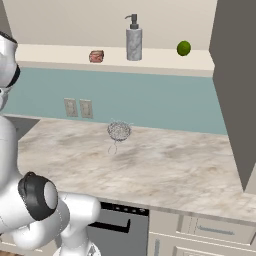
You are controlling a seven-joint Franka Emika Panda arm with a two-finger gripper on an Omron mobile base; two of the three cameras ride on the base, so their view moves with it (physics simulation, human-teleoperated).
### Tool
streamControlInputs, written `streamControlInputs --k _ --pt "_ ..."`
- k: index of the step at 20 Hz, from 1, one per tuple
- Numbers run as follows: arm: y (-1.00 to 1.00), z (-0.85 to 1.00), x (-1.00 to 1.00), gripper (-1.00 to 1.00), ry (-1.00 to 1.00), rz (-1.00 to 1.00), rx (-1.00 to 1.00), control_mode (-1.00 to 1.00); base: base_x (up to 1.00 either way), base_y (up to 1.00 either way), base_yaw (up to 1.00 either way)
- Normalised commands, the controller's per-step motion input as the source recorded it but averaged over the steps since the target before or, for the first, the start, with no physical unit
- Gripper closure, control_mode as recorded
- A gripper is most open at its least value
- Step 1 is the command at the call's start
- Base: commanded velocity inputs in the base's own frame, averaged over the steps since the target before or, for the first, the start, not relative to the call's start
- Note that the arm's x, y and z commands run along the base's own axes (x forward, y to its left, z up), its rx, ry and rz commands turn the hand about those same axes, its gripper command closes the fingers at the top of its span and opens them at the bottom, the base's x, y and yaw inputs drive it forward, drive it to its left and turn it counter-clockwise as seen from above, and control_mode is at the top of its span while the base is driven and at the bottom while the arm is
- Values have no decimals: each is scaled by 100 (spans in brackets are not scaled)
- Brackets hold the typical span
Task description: Pick the bar soap and soap dispenser from the cabinet and place them on the counter.
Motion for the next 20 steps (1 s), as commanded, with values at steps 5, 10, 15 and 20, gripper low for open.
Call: streamControlInputs --k 5,10,15,20 --pt "-17 -20 -3 -100 0 0 0 -100 0 0 0" --pt "-13 -12 -1 -100 0 3 0 -100 0 0 0" --pt "-5 -4 -1 -100 0 6 0 -100 0 0 0" --pt "-13 -1 0 -100 0 4 0 -100 0 0 0"
